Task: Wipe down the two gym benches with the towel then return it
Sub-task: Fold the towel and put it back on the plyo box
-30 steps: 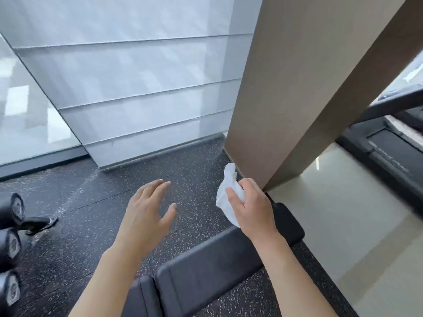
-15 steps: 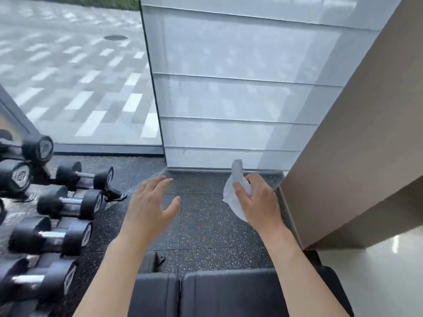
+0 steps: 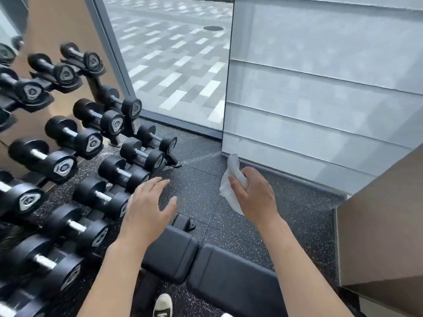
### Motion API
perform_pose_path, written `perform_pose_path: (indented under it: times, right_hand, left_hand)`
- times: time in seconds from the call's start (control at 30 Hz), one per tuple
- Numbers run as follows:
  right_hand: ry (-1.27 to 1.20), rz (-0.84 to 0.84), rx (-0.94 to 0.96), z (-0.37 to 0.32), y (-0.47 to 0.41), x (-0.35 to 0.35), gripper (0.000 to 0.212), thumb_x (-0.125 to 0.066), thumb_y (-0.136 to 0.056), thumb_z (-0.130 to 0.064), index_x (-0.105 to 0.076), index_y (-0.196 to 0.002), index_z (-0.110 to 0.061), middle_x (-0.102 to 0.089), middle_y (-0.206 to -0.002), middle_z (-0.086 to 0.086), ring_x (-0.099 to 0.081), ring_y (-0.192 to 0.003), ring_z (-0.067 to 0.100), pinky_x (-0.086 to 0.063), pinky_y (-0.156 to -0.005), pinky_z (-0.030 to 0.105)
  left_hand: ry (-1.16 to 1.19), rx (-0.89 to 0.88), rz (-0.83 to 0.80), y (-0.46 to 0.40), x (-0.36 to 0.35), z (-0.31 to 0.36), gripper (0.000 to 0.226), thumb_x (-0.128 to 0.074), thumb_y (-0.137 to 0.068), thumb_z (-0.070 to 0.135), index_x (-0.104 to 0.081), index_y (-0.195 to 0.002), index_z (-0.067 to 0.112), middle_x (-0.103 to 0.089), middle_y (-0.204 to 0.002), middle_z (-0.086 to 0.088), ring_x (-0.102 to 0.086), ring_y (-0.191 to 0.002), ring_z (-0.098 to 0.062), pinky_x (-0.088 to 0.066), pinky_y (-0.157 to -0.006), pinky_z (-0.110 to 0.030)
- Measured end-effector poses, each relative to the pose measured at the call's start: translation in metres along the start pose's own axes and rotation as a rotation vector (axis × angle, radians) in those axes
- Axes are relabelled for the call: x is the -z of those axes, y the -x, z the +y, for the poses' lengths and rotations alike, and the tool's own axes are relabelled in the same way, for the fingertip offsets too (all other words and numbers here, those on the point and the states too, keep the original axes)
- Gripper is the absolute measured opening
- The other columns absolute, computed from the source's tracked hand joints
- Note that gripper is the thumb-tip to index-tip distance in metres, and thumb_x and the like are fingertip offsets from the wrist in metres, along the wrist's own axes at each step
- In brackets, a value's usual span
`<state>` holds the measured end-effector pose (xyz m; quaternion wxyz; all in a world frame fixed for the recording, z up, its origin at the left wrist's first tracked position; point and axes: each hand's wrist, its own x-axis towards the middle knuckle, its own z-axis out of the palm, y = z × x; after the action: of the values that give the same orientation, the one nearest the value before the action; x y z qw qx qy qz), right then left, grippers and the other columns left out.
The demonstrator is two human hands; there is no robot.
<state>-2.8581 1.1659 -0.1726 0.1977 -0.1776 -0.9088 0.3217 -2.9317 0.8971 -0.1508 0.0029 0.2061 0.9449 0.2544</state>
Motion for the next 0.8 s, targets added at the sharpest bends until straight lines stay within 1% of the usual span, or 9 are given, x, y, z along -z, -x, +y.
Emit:
perform_pose_path:
  times: [0.07,0.13,0.27,0.33,0.47,0.57,0.73,0.8]
  right_hand:
    - [-0.022,-0.065,0.043,-0.018,0.008,-0.014,0.029,-0.055,-0.101,-0.05,-0.045,-0.084,-0.028,-0.051,-0.075,-0.011,-0.048,-0.064,0.004,-0.033,-0.057,0.027]
    - [-0.047,-0.111,0.103,-0.04,0.017,-0.026,0.029,-0.056,-0.101,-0.049,-0.045,-0.083,-0.03,-0.05,-0.075,-0.013,-0.047,-0.063,0.001,-0.03,-0.056,0.025]
    - [-0.095,-0.154,0.211,-0.094,0.036,-0.049,0.027,-0.057,-0.101,-0.048,-0.046,-0.085,-0.029,-0.05,-0.076,-0.014,-0.046,-0.062,-0.001,-0.029,-0.056,0.023]
    - [-0.093,-0.18,0.258,-0.124,0.05,-0.06,0.029,-0.057,-0.101,-0.049,-0.044,-0.084,-0.029,-0.05,-0.075,-0.014,-0.045,-0.062,-0.001,-0.028,-0.055,0.022]
    - [-0.098,-0.233,0.336,-0.187,0.09,-0.087,0.032,-0.057,-0.102,-0.048,-0.044,-0.083,-0.026,-0.049,-0.075,-0.012,-0.044,-0.061,0.001,-0.029,-0.056,0.023]
    - [-0.115,-0.277,0.379,-0.241,0.135,-0.111,0.031,-0.057,-0.102,-0.048,-0.045,-0.085,-0.024,-0.05,-0.076,-0.011,-0.045,-0.062,0.003,-0.03,-0.056,0.024]
    - [-0.149,-0.353,0.464,-0.333,0.216,-0.161,0.033,-0.054,-0.1,-0.051,-0.047,-0.084,-0.023,-0.05,-0.078,-0.009,-0.048,-0.067,0.007,-0.037,-0.062,0.035]
    - [-0.156,-0.383,0.493,-0.371,0.247,-0.184,0.036,-0.055,-0.1,-0.052,-0.045,-0.081,-0.023,-0.05,-0.077,-0.008,-0.047,-0.065,0.008,-0.037,-0.06,0.036]
  left_hand:
    - [-0.029,0.064,0.031,0.027,0.013,-0.011,0.051,-0.063,-0.099,0.039,-0.058,-0.146,0.02,-0.052,-0.153,0.001,-0.04,-0.146,-0.02,-0.035,-0.121,-0.051]
    - [-0.042,0.119,0.074,0.053,0.029,-0.022,0.051,-0.064,-0.099,0.039,-0.058,-0.146,0.02,-0.053,-0.152,0.002,-0.041,-0.145,-0.02,-0.036,-0.12,-0.052]
    - [-0.082,0.183,0.156,0.097,0.069,-0.05,0.05,-0.066,-0.098,0.036,-0.061,-0.143,0.015,-0.057,-0.149,-0.002,-0.045,-0.142,-0.023,-0.036,-0.12,-0.05]
    - [-0.079,0.224,0.21,0.121,0.089,-0.067,0.05,-0.066,-0.098,0.038,-0.061,-0.143,0.017,-0.057,-0.148,-0.001,-0.044,-0.142,-0.022,-0.036,-0.121,-0.049]
    - [-0.074,0.285,0.292,0.184,0.125,-0.108,0.062,-0.048,-0.092,0.056,-0.062,-0.141,0.021,-0.057,-0.148,0.003,-0.046,-0.14,-0.02,-0.038,-0.12,-0.048]
    - [-0.1,0.326,0.311,0.241,0.152,-0.154,0.067,-0.044,-0.089,0.059,-0.064,-0.14,0.019,-0.059,-0.147,-0.001,-0.048,-0.139,-0.024,-0.04,-0.118,-0.051]
    - [-0.097,0.456,0.383,0.344,0.198,-0.233,0.06,-0.051,-0.089,0.05,-0.065,-0.137,0.017,-0.06,-0.146,-0.004,-0.05,-0.137,-0.029,-0.04,-0.117,-0.052]
    - [-0.09,0.508,0.406,0.383,0.216,-0.261,0.06,-0.051,-0.089,0.049,-0.065,-0.138,0.016,-0.059,-0.147,-0.004,-0.049,-0.138,-0.03,-0.04,-0.117,-0.052]
